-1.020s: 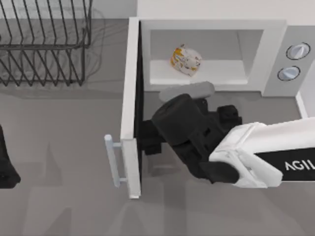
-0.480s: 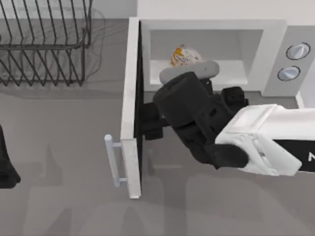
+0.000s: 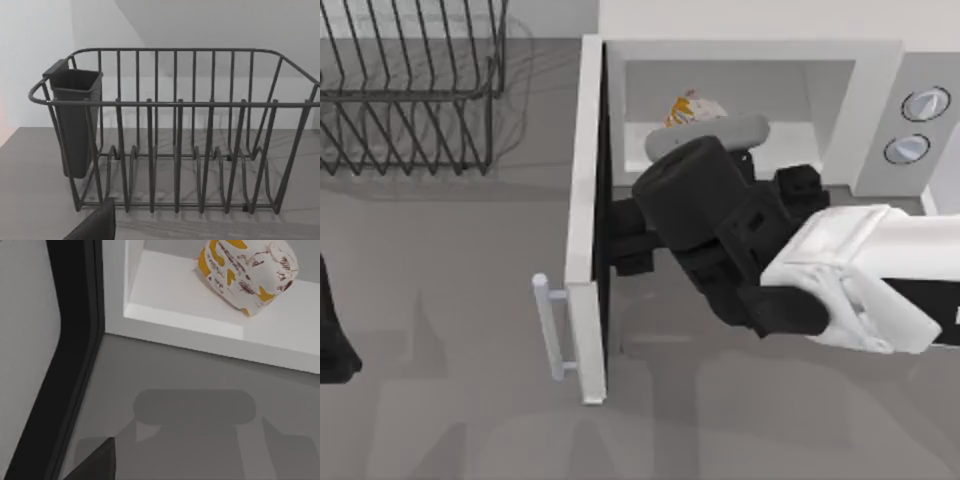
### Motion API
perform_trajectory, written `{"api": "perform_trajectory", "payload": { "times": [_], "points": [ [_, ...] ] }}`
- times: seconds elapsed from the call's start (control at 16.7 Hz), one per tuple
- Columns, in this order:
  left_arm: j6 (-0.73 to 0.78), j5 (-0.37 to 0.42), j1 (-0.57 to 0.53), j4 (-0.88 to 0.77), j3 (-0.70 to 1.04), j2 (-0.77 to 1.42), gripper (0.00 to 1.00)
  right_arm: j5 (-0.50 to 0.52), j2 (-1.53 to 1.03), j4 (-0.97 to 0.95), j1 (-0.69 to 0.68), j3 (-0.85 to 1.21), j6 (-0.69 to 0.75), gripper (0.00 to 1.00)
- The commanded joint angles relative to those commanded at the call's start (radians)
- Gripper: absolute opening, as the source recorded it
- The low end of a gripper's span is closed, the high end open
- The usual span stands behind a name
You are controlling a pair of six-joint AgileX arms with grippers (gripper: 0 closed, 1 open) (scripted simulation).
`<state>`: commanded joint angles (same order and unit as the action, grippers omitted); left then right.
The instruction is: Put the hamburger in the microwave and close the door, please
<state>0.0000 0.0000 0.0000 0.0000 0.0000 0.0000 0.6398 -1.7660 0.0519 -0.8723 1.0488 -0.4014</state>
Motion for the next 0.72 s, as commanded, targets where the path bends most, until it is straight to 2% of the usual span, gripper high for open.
{"api": "perform_trajectory", "payload": {
  "times": [0.36, 0.72],
  "points": [
    [0.0, 0.0, 0.0, 0.0, 0.0, 0.0, 1.0, -0.098, 0.224, -0.009, 0.093, -0.131, 0.112, 1.0],
    [0.0, 0.0, 0.0, 0.0, 0.0, 0.0, 1.0, -0.323, 0.799, -0.018, 0.347, -0.464, 0.287, 1.0]
  ]
}}
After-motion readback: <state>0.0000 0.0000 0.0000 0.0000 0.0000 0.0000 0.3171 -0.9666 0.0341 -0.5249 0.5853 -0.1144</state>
